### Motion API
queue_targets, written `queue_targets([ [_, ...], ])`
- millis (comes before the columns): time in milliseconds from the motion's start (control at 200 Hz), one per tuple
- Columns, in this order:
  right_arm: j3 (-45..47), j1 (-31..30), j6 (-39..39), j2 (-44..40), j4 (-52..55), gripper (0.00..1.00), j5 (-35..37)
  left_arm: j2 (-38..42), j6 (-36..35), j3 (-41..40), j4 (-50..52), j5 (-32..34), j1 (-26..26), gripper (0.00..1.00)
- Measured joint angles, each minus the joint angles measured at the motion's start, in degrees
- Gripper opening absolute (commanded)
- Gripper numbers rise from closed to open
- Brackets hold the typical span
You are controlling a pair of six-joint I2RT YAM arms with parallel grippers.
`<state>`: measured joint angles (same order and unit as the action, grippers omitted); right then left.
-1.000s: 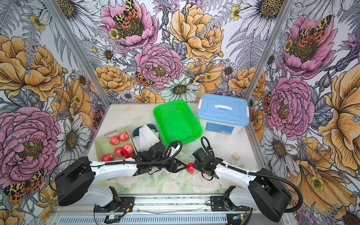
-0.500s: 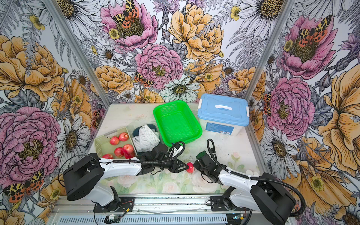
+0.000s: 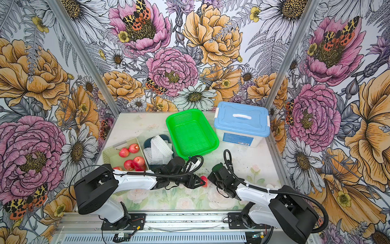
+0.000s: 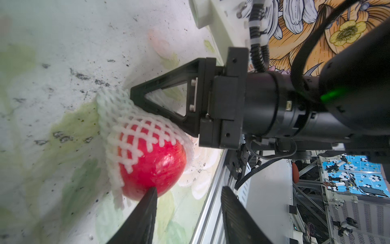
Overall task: Remove foam nets from apples
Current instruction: Remove the foam net from the apple.
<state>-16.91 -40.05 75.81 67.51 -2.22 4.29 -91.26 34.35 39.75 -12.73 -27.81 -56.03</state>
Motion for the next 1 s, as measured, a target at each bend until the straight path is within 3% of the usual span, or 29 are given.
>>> queue_targets([
  [485,0.81,-0.11,-0.42,-0.81,-0.28,0.0,0.59,-1.53,-0.85,3.3,3.8,3.34,0.02,0.54],
  [746,1.33,-0.15,-0.39,-0.68,-0.81,0.0,0.61,-1.53,-1.79,3.43,6.16,4.98,0.46,0.5],
  [1001,1.4,-0.15,-0.39,0.15,-2.38,0.0,0.57,-1.53,-1.95,3.43,8.59,6.05,0.79,0.55],
])
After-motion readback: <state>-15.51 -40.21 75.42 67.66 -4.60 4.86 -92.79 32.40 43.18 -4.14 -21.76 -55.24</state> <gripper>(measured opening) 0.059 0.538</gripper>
